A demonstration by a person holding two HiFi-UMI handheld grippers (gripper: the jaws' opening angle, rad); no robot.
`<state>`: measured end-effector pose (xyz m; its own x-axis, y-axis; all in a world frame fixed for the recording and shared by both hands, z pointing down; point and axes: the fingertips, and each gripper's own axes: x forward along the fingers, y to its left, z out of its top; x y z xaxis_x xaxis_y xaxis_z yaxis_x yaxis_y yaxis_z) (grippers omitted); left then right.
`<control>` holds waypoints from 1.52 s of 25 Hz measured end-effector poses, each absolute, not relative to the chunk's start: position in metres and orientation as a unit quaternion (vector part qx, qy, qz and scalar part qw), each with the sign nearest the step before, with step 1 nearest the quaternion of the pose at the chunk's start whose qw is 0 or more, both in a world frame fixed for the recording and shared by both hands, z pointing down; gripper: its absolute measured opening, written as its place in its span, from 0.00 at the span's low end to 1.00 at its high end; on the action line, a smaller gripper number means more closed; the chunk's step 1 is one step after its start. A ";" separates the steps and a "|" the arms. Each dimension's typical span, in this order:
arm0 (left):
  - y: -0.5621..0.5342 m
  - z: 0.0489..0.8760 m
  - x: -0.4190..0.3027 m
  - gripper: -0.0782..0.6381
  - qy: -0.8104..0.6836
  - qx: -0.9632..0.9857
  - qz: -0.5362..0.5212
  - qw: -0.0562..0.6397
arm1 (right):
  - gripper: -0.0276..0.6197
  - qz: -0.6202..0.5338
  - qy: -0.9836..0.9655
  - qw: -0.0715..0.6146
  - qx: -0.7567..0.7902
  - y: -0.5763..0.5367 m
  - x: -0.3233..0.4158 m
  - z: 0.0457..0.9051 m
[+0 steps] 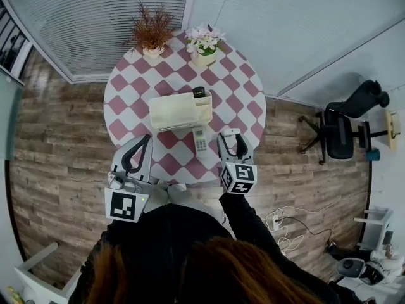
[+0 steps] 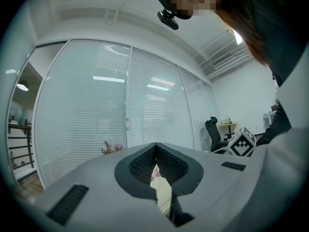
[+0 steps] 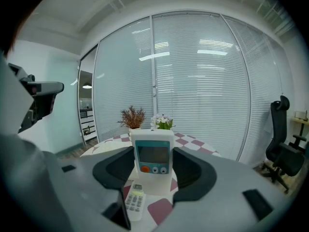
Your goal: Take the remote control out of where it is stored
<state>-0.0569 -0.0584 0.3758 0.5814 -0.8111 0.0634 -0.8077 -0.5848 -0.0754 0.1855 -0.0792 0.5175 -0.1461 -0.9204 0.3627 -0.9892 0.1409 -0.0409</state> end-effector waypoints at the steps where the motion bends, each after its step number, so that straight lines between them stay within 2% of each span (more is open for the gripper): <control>1: -0.058 0.376 -0.057 0.12 0.455 -0.889 -0.046 0.019 | 0.44 0.141 -0.743 0.131 0.641 -0.075 0.186 0.523; 14: -0.058 0.378 -0.058 0.12 0.459 -0.887 -0.050 0.017 | 0.44 0.190 -0.723 0.195 0.635 -0.042 0.203 0.586; 38: -0.058 0.381 -0.072 0.12 0.490 -0.870 -0.058 0.014 | 0.44 0.233 -0.709 0.226 0.625 -0.113 0.210 0.625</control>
